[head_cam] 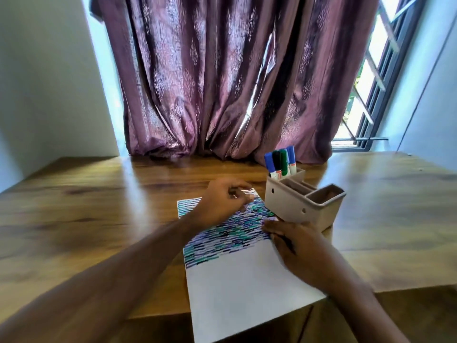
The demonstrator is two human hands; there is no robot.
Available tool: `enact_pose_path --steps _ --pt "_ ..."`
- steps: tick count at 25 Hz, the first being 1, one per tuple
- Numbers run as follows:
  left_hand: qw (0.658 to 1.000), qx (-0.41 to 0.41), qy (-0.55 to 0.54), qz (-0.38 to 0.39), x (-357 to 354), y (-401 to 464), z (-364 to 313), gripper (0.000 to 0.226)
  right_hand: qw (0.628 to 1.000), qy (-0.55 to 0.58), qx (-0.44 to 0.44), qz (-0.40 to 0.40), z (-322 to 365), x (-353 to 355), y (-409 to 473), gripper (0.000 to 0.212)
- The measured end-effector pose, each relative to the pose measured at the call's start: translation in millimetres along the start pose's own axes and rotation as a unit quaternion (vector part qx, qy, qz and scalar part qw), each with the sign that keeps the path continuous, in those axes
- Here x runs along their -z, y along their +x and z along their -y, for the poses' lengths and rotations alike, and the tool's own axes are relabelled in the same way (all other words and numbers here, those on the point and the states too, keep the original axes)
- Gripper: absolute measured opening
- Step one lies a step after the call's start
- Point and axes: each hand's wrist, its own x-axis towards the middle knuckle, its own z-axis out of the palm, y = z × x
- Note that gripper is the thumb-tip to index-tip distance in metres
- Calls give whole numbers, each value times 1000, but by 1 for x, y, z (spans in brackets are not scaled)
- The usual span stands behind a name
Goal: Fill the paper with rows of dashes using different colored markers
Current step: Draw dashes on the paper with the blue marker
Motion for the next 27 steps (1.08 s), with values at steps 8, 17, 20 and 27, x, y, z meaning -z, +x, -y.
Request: enact_pose_path --steps 8,17,20,27 --pt "979 11 -158 -128 -44 55 -4 27 1000 9 18 -2 -3 -7 6 32" --pt "954 -3 -258 -153 -43 72 -26 11 1000 -3 22 -10 -10 -13 5 31" --pt "932 -14 -318 -174 -22 76 -39 8 1000 7 22 -10 -10 -13 4 29" --pt "878 37 -474 -57 39 29 -2 7 999 6 31 -38 -8 -8 0 31"
